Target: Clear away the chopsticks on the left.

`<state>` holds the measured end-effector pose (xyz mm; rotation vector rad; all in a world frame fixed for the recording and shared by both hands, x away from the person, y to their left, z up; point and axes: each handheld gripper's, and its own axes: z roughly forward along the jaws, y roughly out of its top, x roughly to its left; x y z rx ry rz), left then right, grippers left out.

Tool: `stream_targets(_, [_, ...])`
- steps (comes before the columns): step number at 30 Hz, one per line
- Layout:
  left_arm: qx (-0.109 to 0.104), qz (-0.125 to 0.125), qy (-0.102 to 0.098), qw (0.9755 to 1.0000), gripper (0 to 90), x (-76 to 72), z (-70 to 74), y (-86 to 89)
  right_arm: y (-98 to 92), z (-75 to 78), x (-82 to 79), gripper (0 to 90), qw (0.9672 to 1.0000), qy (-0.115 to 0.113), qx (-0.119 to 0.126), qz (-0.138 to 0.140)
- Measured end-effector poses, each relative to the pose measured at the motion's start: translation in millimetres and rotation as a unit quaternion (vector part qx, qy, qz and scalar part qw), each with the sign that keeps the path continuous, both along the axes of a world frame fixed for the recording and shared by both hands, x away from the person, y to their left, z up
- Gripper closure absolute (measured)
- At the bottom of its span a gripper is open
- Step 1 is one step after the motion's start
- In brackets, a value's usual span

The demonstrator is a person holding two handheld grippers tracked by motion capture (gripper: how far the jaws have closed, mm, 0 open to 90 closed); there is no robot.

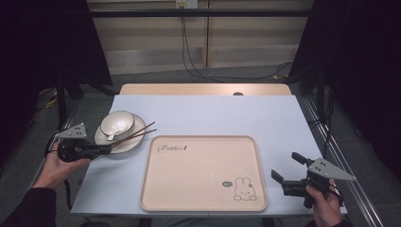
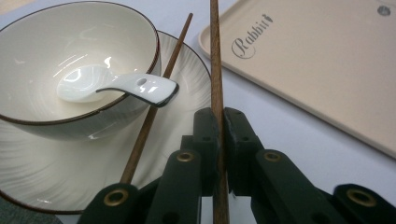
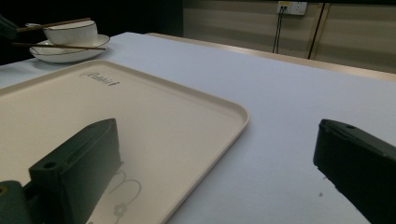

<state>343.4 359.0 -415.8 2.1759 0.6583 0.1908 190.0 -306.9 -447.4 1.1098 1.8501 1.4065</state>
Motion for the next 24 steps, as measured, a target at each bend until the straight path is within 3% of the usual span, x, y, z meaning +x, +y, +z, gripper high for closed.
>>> stream_targets(5, [-0.009,0.017,0.007,0.9998,84.4,-13.7,4.6,-2.2,0.3,0.2,0.0,0.3,1.0,0.001,0.002,0.003])
stream_targets(7, [-0.026,0.03,0.016,0.9991,84.4,-20.5,5.2,-4.5,0.8,0.3,-0.1,0.4,1.0,0.0,0.002,0.004])
stream_targets(9, [-0.03,0.037,0.023,0.9986,84.5,-26.3,6.0,-6.5,0.8,0.3,-0.1,0.4,1.0,-0.003,0.002,0.005])
stream_targets(14, [-0.04,0.077,0.052,0.9948,84.8,-43.4,9.4,-15.9,0.7,0.4,-0.2,0.3,1.0,-0.003,0.002,0.007])
stream_targets(17, [-0.046,0.083,0.061,0.9936,84.8,-49.9,10.7,-20.2,0.9,0.3,0.0,0.4,1.0,-0.004,0.003,0.006])
stream_targets(18, [-0.055,0.094,0.062,0.9921,84.8,-57.0,11.7,-25.0,1.1,0.3,-0.1,0.4,1.0,-0.003,0.003,0.006])
stream_targets(21, [-0.051,0.1,0.059,0.9919,84.8,-64.1,12.5,-30.6,1.0,0.5,-0.1,0.4,1.0,-0.004,0.003,0.007])
stream_targets(24, [-0.06,0.118,0.058,0.9895,84.7,-72.9,12.6,-37.3,1.2,0.4,-0.1,0.4,1.0,-0.005,0.003,0.007])
